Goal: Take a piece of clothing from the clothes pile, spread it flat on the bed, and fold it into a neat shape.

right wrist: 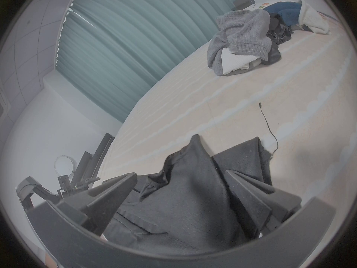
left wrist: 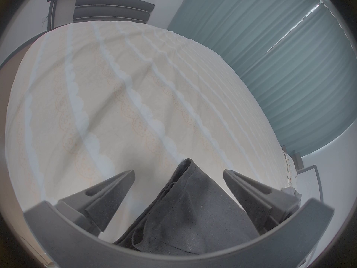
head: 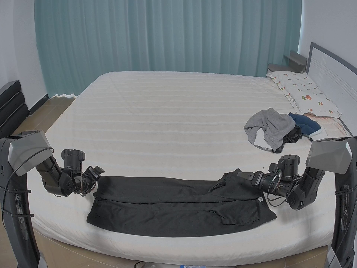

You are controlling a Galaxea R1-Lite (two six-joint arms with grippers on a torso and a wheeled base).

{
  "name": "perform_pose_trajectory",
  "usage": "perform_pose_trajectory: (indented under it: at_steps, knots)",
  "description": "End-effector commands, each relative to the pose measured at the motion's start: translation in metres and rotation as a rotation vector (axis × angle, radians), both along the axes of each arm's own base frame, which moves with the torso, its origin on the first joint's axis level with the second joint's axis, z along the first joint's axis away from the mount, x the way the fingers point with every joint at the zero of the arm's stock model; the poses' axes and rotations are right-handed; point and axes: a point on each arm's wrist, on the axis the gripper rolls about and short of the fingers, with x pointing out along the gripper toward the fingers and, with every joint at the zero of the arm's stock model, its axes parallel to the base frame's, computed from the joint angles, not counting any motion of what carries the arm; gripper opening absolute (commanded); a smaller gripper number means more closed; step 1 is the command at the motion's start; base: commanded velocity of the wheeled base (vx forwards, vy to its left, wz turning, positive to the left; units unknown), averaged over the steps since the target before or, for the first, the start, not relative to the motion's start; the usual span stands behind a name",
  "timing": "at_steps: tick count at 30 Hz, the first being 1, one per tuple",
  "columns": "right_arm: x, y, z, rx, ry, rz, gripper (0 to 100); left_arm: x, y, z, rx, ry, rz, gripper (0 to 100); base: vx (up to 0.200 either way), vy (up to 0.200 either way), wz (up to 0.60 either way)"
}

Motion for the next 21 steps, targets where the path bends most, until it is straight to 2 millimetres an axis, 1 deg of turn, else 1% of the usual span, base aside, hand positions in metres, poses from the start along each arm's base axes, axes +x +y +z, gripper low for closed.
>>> perform_pose_trajectory:
  at_steps: [1, 7, 9, 11, 12, 15, 17, 21]
  knots:
    - [0.001, 0.0, -0.013, -0.018, 0.018, 0.0, 100, 0.0, 0.0, 0.001, 0.0, -0.004, 0.001, 100, 0.0, 0.0, 0.0]
    - [0.004, 0.0, -0.013, -0.021, 0.01, 0.002, 100, 0.0, 0.0, 0.001, 0.001, -0.002, 0.0, 100, 0.0, 0.0, 0.0]
    - [0.004, 0.0, -0.018, -0.026, 0.02, 0.004, 100, 0.0, 0.0, 0.001, 0.0, -0.002, -0.001, 100, 0.0, 0.0, 0.0]
    - [0.004, 0.0, -0.019, -0.035, 0.018, 0.009, 100, 0.0, 0.0, 0.001, 0.0, -0.002, -0.001, 100, 0.0, 0.0, 0.0]
    - [0.003, 0.0, -0.019, -0.036, 0.019, 0.01, 0, 0.0, 0.0, 0.001, 0.0, -0.002, -0.001, 100, 0.0, 0.0, 0.0]
    - [0.002, -0.002, -0.018, -0.04, 0.017, 0.009, 0, 0.0, 0.0, 0.001, 0.0, -0.002, -0.001, 100, 0.0, 0.0, 0.0]
    - [-0.001, -0.007, -0.016, -0.046, 0.023, 0.0, 0, -0.001, 0.0, 0.001, 0.002, 0.001, -0.003, 100, 0.0, 0.0, 0.0]
    - [-0.008, -0.012, -0.006, -0.035, 0.01, 0.014, 0, -0.001, 0.0, 0.001, 0.002, 0.001, -0.003, 100, 0.0, 0.0, 0.0]
